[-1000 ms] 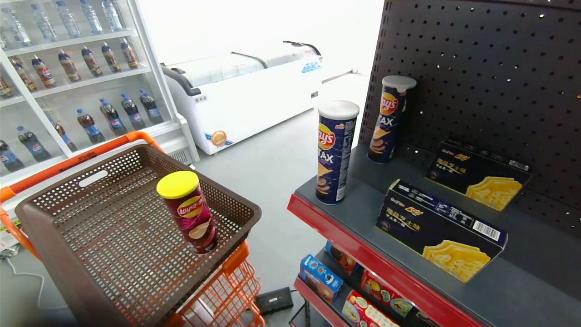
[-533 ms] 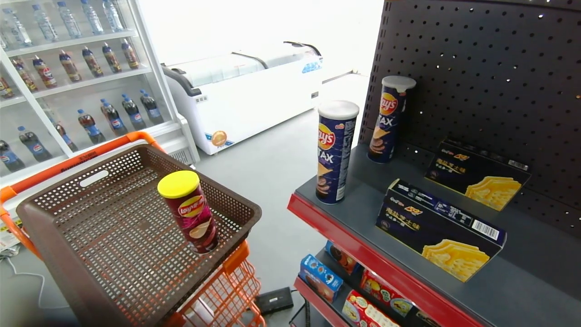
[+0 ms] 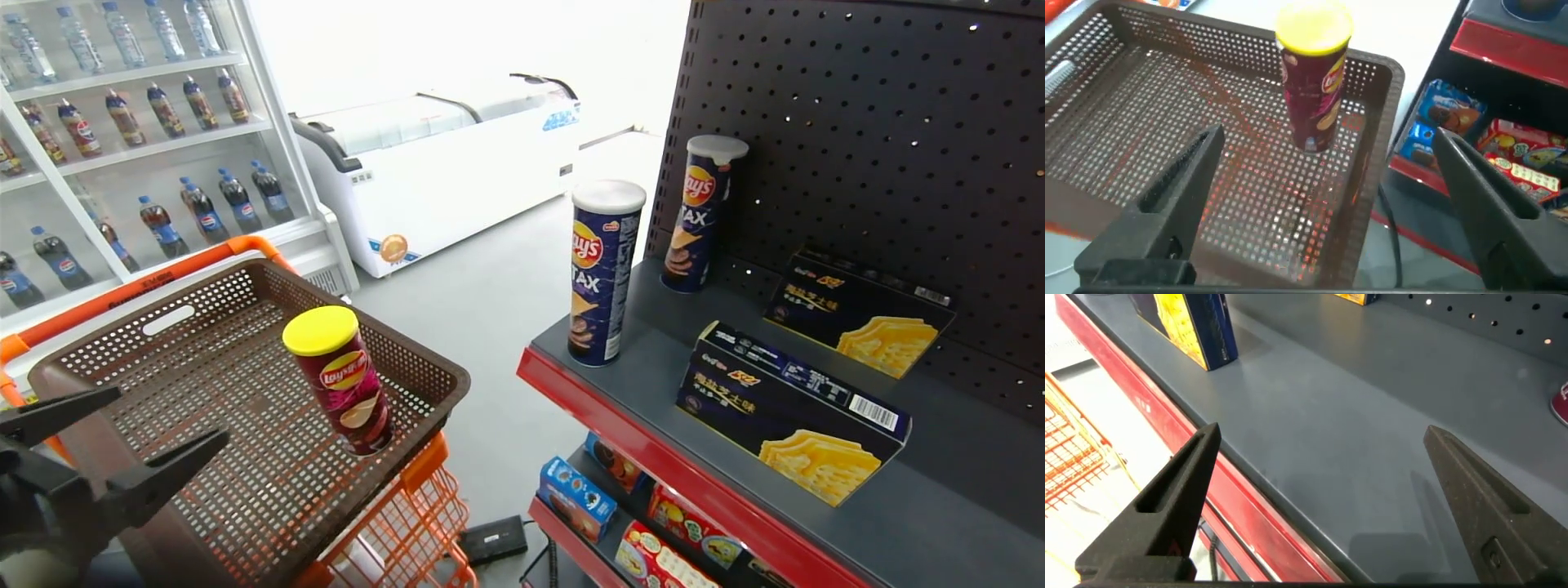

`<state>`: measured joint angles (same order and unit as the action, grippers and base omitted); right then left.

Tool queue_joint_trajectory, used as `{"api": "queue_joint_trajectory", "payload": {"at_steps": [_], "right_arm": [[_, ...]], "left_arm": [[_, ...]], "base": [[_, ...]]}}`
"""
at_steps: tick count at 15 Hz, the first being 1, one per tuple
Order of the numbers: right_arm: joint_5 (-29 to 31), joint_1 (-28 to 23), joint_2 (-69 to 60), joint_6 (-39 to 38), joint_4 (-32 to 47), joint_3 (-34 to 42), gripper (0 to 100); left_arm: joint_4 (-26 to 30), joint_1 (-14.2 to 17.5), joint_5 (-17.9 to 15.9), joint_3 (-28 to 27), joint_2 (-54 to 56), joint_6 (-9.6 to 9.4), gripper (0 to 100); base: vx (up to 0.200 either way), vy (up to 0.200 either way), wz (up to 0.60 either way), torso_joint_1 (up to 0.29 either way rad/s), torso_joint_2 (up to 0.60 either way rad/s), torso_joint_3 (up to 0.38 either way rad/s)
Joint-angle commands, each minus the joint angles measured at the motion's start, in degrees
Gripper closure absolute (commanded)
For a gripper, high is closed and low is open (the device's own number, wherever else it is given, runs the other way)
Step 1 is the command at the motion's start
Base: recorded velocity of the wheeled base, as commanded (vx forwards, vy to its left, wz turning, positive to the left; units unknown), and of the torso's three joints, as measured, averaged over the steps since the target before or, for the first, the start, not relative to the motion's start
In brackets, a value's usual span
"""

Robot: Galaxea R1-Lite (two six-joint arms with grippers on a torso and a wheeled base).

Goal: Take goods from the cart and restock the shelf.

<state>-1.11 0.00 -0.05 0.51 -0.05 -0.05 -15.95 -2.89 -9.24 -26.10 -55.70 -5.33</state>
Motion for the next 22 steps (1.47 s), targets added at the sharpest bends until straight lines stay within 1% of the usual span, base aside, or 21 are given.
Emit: {"api": "queue_joint_trajectory", "payload": {"at_steps": [1, 2, 3, 6, 8, 17, 18, 19, 22], "right_arm": [[-0.03, 0.0, 0.05, 0.02, -0.04, -0.04, 0], [-0.03, 0.0, 0.05, 0.02, -0.04, -0.04, 0], [-0.03, 0.0, 0.05, 0.02, -0.04, -0.04, 0], [-0.03, 0.0, 0.05, 0.02, -0.04, 0.05, 0], [-0.03, 0.0, 0.05, 0.02, -0.04, 0.05, 0], [-0.03, 0.0, 0.05, 0.02, -0.04, 0.05, 0], [-0.03, 0.0, 0.05, 0.02, -0.04, 0.05, 0], [-0.03, 0.0, 0.05, 0.02, -0.04, -0.04, 0], [-0.03, 0.0, 0.05, 0.02, -0.04, -0.04, 0]], "left_arm": [[-6.55, -2.12, -0.08, 0.7, -12.94, -0.21, 0], [-13.85, -2.12, 0.01, 1.4, -18.57, -0.12, 0], [-18.42, -2.12, 0.01, 1.58, -22.61, -0.21, 0], [-29.93, -1.94, 0.19, 2.02, -31.14, -0.21, 0], [-35.82, -2.03, 0.19, 2.02, -35.36, -0.21, 0], [-52.08, -2.47, 0.28, 2.19, -51.09, -0.21, 0], [-52.08, -2.47, 0.28, 2.19, -51.09, -0.21, 0], [-53.58, -2.56, 0.28, 2.02, -52.58, -0.21, 0], [-55.69, -2.38, 0.28, 1.58, -55.31, -0.21, 0]], "base": [[0.0, 0.0, 0.0, 0.0, 0.0, 0.0], [0.0, 0.0, 0.0, 0.0, 0.0, 0.0], [0.0, 0.0, 0.0, 0.0, 0.0, 0.0], [0.0, 0.0, 0.0, 0.0, 0.0, 0.0], [0.0, 0.0, 0.0, 0.0, 0.0, 0.0], [0.0, 0.0, 0.0, 0.0, 0.0, 0.0], [0.0, 0.0, 0.0, 0.0, 0.0, 0.0], [0.0, 0.0, 0.0, 0.0, 0.0, 0.0], [0.0, 0.0, 0.0, 0.0, 0.0, 0.0]]}}
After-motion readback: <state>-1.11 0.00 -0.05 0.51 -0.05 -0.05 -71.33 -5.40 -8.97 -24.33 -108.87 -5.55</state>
